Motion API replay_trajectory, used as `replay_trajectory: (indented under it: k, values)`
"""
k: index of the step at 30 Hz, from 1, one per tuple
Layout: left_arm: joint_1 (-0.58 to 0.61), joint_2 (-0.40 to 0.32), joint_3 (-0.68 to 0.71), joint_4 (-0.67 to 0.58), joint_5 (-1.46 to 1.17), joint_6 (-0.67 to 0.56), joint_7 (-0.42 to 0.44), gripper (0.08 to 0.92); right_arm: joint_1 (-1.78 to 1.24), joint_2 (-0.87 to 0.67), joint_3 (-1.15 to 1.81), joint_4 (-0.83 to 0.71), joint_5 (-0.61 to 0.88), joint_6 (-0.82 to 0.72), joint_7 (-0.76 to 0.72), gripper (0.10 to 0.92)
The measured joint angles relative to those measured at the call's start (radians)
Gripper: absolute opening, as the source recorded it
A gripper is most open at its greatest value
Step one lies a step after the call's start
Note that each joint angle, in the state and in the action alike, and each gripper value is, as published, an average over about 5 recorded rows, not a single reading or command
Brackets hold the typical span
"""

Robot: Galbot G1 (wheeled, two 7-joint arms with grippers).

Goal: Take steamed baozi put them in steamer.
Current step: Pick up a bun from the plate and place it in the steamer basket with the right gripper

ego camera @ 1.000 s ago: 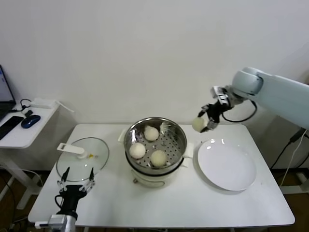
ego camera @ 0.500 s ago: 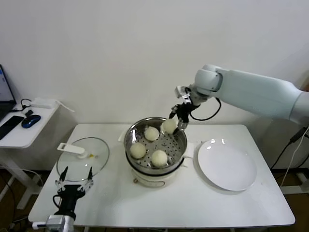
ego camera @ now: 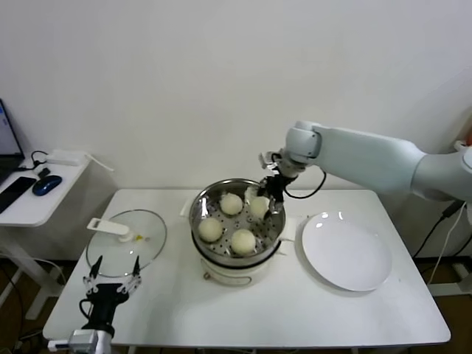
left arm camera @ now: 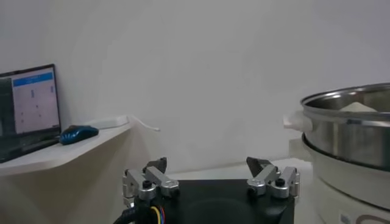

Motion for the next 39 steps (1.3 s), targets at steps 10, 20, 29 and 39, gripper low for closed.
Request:
replay_trajectory:
  k: [10, 20, 29, 39]
  values:
    - [-0.005, 0.002, 0.002, 0.011, -0.004, -0.002, 0.0, 0.823, -0.035, 0.024, -0.006, -0.036, -0.015, -0.002, 0.005, 0.721]
    - [-0.006, 0.004, -0.001, 0.016, -0.01, -0.005, 0.0, 0.823, -0.048, 0.038, -0.013, -0.054, -0.022, -0.002, 0.006, 0.721]
    - [-0.007, 0.004, -0.001, 0.02, -0.011, -0.006, 0.0, 0.823, -0.054, 0.041, -0.014, -0.058, -0.025, 0.002, 0.01, 0.792]
    - [-0.006, 0.002, -0.002, 0.02, -0.012, -0.007, 0.0, 0.823, -0.033, 0.026, -0.011, -0.029, -0.007, 0.01, 0.006, 0.823]
